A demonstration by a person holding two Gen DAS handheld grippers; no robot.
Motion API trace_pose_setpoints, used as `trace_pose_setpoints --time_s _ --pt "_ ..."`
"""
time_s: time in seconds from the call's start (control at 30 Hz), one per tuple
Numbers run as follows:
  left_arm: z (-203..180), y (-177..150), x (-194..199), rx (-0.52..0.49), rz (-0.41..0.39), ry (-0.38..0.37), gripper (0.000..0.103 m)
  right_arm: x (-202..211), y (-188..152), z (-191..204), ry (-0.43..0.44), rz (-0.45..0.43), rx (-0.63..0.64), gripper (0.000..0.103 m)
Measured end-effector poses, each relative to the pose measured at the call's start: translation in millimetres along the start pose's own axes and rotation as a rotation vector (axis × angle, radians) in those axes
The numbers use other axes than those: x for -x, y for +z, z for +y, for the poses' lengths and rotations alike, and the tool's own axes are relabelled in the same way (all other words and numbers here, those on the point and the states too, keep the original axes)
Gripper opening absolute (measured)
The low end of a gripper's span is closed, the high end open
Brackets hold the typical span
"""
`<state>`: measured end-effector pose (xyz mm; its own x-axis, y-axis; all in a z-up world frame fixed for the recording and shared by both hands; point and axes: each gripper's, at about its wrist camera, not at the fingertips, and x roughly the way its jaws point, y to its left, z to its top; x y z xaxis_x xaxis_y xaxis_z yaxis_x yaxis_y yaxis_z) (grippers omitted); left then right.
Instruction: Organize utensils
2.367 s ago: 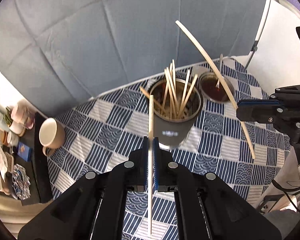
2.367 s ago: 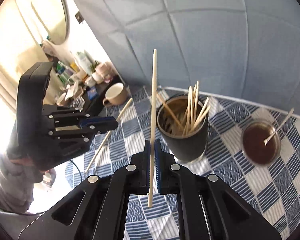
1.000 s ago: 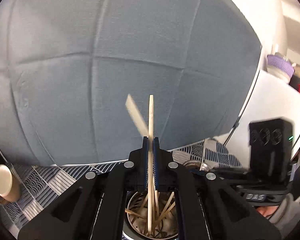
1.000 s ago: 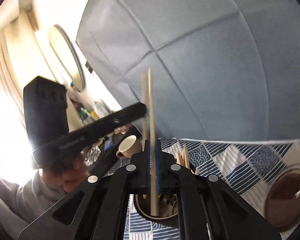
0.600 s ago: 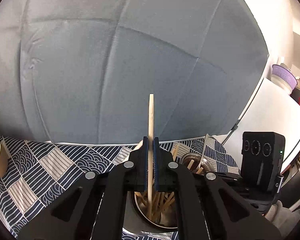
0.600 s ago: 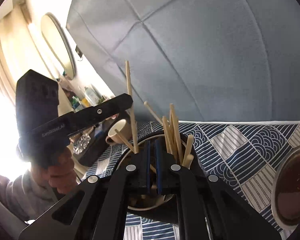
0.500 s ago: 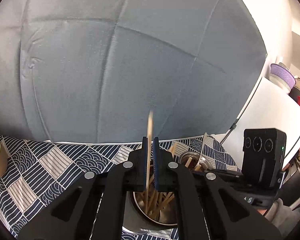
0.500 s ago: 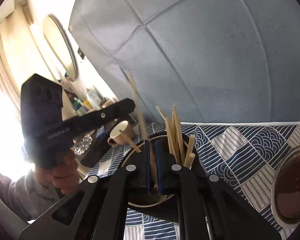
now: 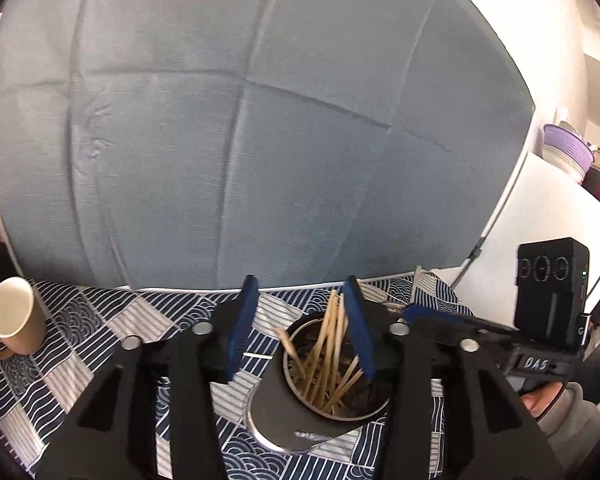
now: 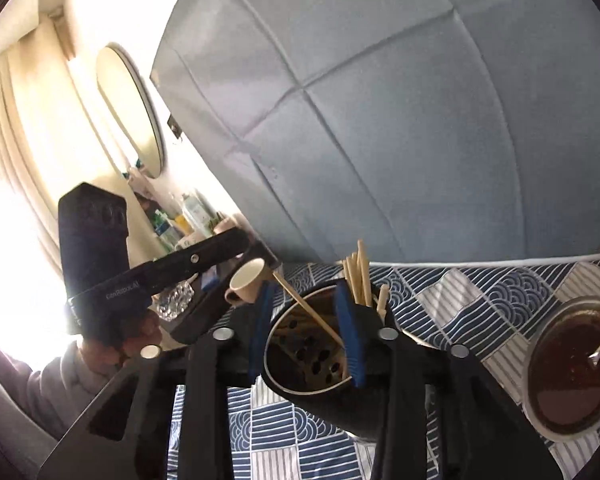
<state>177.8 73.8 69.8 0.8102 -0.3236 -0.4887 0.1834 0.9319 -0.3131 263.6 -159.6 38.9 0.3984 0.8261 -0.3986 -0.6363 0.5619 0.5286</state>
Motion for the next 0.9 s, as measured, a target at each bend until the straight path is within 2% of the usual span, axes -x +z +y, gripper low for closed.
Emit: trace_pose_setpoints --time_s 0.13,0.2,0.27,0.4,0.47,0.57,0.67,0.9 --pt "9.2 -6.0 12.9 0.030 -0.001 0.031 0.059 16.9 -0.5 0.4 -0.036 -0.010 -0.002 0.041" --pt "13.0 -9.9 18.5 0.044 0.005 0.055 0.071 24.8 -1.5 0.1 -0.053 -0.011 -0.002 0.048" --pt "16.5 -12.5 24.8 0.057 0.003 0.063 0.075 33.1 -2.8 0.9 -0.072 -0.016 -0.001 0.057" --pt "21.4 -20.2 34.0 0.068 0.017 0.106 0.089 47.0 -4.6 0.7 -0.102 -0.019 0.015 0.066" --pt "22.4 -24.2 34.4 0.063 0.036 0.135 0.093 52.0 -4.9 -0.2 -0.117 -0.008 0.029 0.075" --pt "25.6 -32.7 36.8 0.059 0.085 0.176 0.096 52.5 -6.0 0.8 -0.145 0.032 0.067 0.084" --pt "29.0 -42.1 36.2 0.058 0.121 0.205 0.097 51.4 -9.5 1.0 -0.162 0.078 0.109 0.086" --pt "27.5 -71.1 34.4 -0.014 0.218 0.295 0.097 23.3 -16.9 -6.6 -0.209 0.307 0.221 0.087"
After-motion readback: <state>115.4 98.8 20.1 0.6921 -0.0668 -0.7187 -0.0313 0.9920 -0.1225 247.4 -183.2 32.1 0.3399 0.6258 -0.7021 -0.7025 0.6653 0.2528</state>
